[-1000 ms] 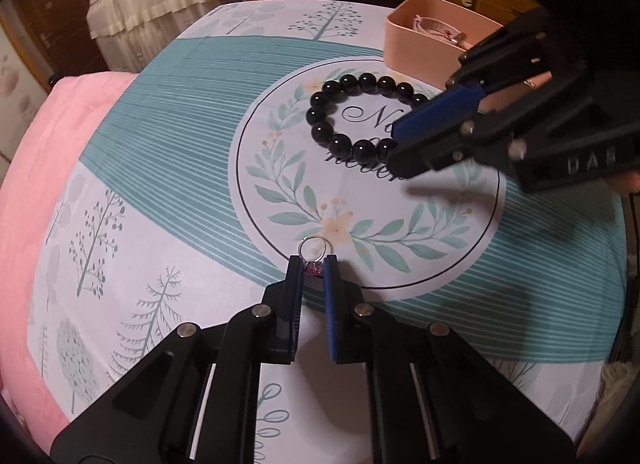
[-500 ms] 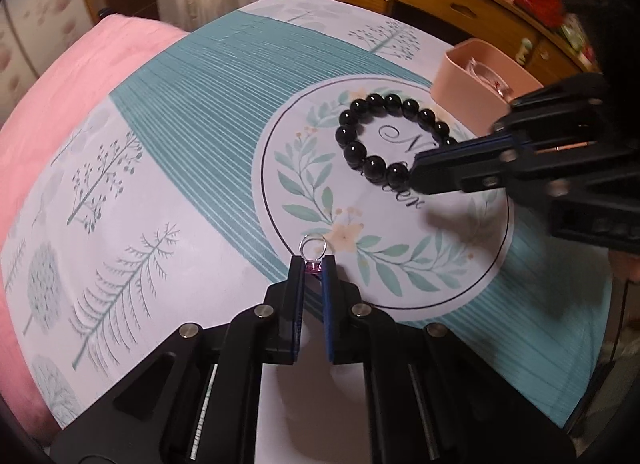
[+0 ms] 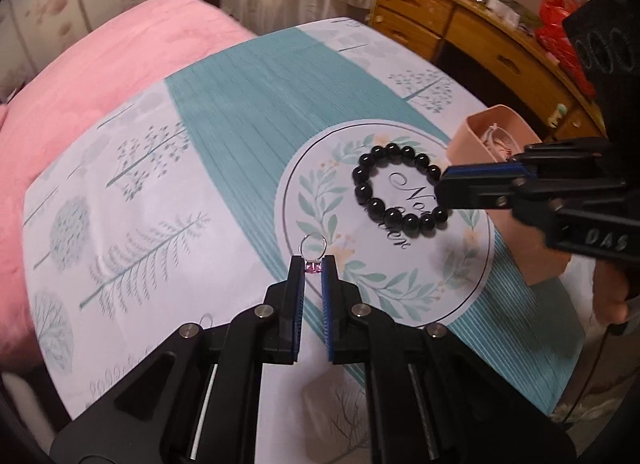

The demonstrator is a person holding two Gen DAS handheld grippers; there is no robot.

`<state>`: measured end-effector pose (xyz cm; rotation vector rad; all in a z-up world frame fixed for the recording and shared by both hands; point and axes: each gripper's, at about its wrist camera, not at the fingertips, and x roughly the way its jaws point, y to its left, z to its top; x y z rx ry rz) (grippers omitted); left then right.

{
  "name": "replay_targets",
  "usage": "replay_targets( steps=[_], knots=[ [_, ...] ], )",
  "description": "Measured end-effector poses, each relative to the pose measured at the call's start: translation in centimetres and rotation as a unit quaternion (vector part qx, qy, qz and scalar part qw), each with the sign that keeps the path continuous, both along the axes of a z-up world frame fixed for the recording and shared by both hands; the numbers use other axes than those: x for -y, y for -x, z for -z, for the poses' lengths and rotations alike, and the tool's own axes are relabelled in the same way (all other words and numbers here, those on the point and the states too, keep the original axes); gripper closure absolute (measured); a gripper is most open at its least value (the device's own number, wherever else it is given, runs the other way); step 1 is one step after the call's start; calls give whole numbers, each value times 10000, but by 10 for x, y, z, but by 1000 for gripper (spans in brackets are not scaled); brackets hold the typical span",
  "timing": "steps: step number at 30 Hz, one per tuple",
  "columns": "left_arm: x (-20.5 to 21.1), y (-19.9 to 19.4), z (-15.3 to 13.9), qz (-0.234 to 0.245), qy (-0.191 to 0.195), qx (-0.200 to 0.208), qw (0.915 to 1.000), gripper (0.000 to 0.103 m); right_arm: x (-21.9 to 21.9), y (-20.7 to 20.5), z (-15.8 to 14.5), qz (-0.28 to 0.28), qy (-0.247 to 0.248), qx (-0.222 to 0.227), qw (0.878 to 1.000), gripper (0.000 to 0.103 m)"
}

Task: Organize jewelry
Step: 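Grasp the black bead bracelet with the right gripper while the left holds the ring, then carry the bracelet and ring to the peach tray and release both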

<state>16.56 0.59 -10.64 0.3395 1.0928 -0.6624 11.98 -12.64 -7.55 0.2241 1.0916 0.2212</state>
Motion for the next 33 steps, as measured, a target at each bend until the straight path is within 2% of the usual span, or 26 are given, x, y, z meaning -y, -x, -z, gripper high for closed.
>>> replay_targets(
  steps=[1,2,9,13,17,18,19,22,24,28,33],
  knots=[
    [-1,1,-1,-84,-30,-33,10000,97,-1,-3,4,-25,74,-35,10000,73],
    [-3,2,-1,-171,-44,-52,9998,97,-1,-5,7,-45,115,-31,9999,72],
    [-19,8,-8,-838,197,-186,9961,97,-13,-25,39,-365,427,-259,9981,72],
    [-29,11,-9,-1127,368,-314,9925,97,-20,-30,55,-493,836,-347,9947,72],
    [-34,15,-11,-1258,432,-384,9904,97,-30,-31,62,-612,1171,-328,9907,79],
    [-34,16,-12,-1272,442,-375,9902,97,-33,-31,64,-634,1271,-318,9893,88],
    [-34,17,-13,-1276,446,-372,9901,97,-36,-31,65,-658,1347,-293,9883,88],
    [-32,20,-16,-1269,425,-379,9903,97,-37,-30,65,-620,1197,-313,9904,89],
    [-29,22,-20,-1245,412,-359,9907,97,-33,-27,54,-478,951,-198,9941,89],
    [-16,29,-37,-1083,441,-282,9927,97,-13,-14,12,-65,211,147,9996,89],
    [14,36,-62,-742,533,-162,9957,97,26,12,-42,326,-428,442,9976,89]
  ],
)
